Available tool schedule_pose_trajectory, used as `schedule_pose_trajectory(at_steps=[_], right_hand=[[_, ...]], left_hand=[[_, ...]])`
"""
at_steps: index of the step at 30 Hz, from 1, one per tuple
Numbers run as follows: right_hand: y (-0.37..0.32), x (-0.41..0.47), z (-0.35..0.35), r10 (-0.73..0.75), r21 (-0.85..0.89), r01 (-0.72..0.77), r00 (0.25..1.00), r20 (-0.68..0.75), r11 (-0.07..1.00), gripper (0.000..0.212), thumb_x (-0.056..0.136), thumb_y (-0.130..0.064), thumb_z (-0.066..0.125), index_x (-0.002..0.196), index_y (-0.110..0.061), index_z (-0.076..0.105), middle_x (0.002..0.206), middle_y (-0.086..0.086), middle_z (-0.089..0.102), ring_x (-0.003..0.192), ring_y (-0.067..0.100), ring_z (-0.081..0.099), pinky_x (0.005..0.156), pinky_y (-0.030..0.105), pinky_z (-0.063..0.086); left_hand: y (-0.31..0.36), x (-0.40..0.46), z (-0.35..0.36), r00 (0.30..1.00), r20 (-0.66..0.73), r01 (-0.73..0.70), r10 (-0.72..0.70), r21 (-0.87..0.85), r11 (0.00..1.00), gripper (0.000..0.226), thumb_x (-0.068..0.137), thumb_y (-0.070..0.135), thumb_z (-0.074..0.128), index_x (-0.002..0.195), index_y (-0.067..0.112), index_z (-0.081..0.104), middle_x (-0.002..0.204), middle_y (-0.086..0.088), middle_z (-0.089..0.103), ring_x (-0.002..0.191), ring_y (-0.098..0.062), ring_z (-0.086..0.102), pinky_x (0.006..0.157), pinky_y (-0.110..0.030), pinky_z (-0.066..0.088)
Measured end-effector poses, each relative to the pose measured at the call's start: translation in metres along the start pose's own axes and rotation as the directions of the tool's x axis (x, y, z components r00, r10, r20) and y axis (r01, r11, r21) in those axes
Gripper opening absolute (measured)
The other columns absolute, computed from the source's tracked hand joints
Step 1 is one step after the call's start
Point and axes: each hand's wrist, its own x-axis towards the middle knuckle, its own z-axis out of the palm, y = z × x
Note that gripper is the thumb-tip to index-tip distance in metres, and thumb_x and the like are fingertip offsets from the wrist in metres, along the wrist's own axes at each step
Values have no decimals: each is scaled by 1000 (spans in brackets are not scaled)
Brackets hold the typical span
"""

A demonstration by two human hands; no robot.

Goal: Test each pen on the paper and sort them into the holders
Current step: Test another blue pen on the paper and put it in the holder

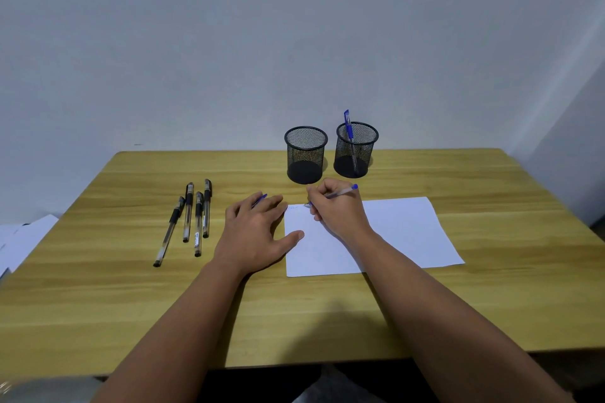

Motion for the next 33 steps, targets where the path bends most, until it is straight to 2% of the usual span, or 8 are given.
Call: schedule_pose_trajectory(at_steps=[4, 6, 10, 17, 22, 27, 30, 33], right_hand=[[0, -2, 1, -29, -92, 28, 1000, -5, 995, 33, 101, -32, 72, 74, -14, 69, 65, 7, 70, 62, 17, 70, 62, 39, 61], [-1, -2, 0, -24, -71, 23, 1000, -11, 997, 34, 101, -31, 72, 70, -17, 68, 63, 7, 69, 62, 23, 70, 62, 40, 61], [-2, -3, 0, -23, -79, 21, 999, -32, 997, 37, 101, -27, 71, 65, -20, 65, 63, 10, 68, 59, 21, 68, 58, 34, 58], [-6, -5, 0, 11, 17, -9, 996, -91, 1000, 38, 101, -19, 71, 67, -5, 61, 67, 28, 65, 56, 26, 65, 55, 31, 56], [-5, -4, 0, 22, -24, -24, 995, -94, 999, 36, 101, -21, 71, 74, 1, 65, 68, 24, 68, 57, 21, 68, 58, 34, 59], [-4, -3, 1, 21, -94, -28, 996, -82, 995, 34, 100, -24, 72, 74, -3, 68, 66, 14, 71, 63, 28, 73, 60, 37, 62], [-4, -3, 0, 21, -93, -29, 996, -86, 995, 34, 98, -20, 71, 76, 4, 65, 68, 21, 68, 66, 37, 72, 58, 37, 60], [-4, -3, 0, 22, -101, -32, 995, -97, 994, 33, 99, -19, 71, 78, 6, 65, 69, 23, 68, 58, 29, 69, 56, 32, 58]], left_hand=[[1, 0, 0, 1000, 4, 2, -2, -2, 1000, 77, 84, 80, 43, 146, 36, 51, 158, 16, 41, 151, -18, 23, 116, -46, 19], [1, 0, 0, 1000, 6, 2, -2, -1, 1000, 77, 84, 80, 42, 146, 36, 51, 158, 16, 41, 151, -18, 23, 116, -46, 19], [0, 0, 0, 1000, -1, 3, -3, -8, 1000, 78, 84, 80, 43, 146, 35, 52, 157, 16, 42, 151, -18, 24, 116, -46, 20], [1, 0, -1, 1000, 3, 3, -3, -14, 1000, 77, 84, 79, 44, 147, 35, 51, 158, 16, 41, 151, -17, 23, 116, -45, 19], [0, 0, 0, 1000, -1, 2, -2, -15, 1000, 76, 84, 79, 45, 146, 36, 51, 157, 16, 42, 151, -17, 23, 116, -45, 19], [0, 0, 0, 1000, -6, 3, -3, -17, 1000, 76, 84, 79, 45, 145, 35, 53, 157, 16, 43, 150, -17, 25, 115, -46, 20], [0, 0, 0, 1000, 0, 3, -3, -10, 1000, 77, 84, 80, 43, 146, 35, 51, 157, 16, 42, 151, -17, 24, 116, -45, 19], [0, 0, 0, 1000, 3, 2, -2, -16, 1000, 77, 84, 80, 44, 146, 36, 51, 157, 17, 41, 151, -17, 23, 116, -45, 18]])
